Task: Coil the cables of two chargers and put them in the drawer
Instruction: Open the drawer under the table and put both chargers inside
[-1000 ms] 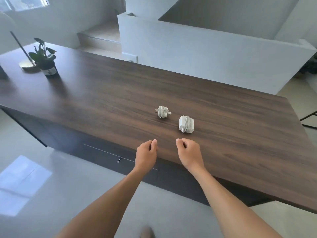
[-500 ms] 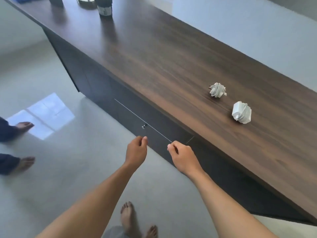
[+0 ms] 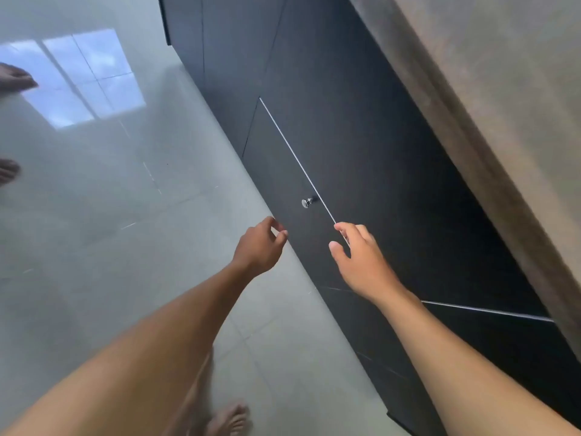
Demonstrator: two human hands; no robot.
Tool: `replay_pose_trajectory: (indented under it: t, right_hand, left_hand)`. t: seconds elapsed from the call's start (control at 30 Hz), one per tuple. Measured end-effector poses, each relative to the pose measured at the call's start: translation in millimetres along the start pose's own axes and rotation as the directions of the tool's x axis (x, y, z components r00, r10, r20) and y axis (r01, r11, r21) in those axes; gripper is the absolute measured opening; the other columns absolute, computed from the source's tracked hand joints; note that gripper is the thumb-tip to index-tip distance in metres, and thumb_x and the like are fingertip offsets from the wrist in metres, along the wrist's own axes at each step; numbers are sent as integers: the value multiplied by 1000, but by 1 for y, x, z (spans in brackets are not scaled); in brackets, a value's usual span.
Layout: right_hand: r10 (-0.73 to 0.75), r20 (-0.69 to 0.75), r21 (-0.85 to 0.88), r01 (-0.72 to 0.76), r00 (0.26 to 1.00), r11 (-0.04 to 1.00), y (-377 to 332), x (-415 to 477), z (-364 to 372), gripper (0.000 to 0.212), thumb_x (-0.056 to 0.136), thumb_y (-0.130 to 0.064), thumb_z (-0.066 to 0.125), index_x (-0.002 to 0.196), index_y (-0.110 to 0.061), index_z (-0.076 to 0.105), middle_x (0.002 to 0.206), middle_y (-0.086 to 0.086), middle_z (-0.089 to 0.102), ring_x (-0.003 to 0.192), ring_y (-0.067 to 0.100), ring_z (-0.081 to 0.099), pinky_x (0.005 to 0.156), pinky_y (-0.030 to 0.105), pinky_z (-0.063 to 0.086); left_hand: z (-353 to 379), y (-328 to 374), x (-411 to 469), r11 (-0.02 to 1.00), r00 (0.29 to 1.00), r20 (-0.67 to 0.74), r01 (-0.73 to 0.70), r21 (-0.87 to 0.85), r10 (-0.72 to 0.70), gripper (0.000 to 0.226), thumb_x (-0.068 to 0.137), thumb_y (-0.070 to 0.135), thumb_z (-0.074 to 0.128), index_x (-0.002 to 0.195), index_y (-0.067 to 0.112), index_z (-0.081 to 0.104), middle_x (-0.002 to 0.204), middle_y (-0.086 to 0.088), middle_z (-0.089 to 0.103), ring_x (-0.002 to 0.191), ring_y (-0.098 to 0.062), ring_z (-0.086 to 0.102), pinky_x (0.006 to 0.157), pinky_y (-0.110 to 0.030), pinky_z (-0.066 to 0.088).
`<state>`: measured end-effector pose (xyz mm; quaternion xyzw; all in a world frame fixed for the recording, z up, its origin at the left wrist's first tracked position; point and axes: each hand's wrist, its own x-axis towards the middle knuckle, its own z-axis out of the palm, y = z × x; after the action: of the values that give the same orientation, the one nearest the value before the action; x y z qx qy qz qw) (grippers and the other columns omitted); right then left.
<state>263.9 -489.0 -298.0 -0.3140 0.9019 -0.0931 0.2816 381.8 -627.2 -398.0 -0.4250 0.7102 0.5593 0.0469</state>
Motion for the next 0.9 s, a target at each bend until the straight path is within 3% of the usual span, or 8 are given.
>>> replay_pose_trajectory:
  t: [0.17,0.43,0.67,0.9]
  right_hand:
    - [-24,61,-204,36,998,978,17,61,39,47,99,-34,40,143,-22,33,144,-6,34,130,14,32,95,41,43]
    - [13,69,-215,2,998,977,42,111,62,59,99,-34,42,151,-19,17,154,-7,21,137,17,31,99,37,37]
    - [-24,48,-200,33,999,979,53,120,69,60,100,-36,41,151,-22,14,155,-10,21,136,16,35,100,37,39]
    - [-37,31,-176,41,999,984,60,124,67,57,99,-35,42,150,-29,18,147,-14,33,121,16,48,95,41,46]
  left_hand:
    - [39,-34,70,999,1000,11,-28,32,28,24,97,37,48,112,20,56,97,-2,70,90,-26,62,77,-32,47]
    - [89,-34,146,994,995,-19,-99,-52,98,38,97,37,47,133,22,47,116,-1,67,104,-24,62,90,-37,48]
    - [120,-24,183,986,989,-131,-84,-142,65,26,97,33,52,119,20,57,117,-7,62,99,-26,60,83,-31,43]
    - [114,-19,195,989,990,-131,-74,-127,57,13,88,25,58,92,15,50,91,-7,63,76,-24,56,66,-29,39]
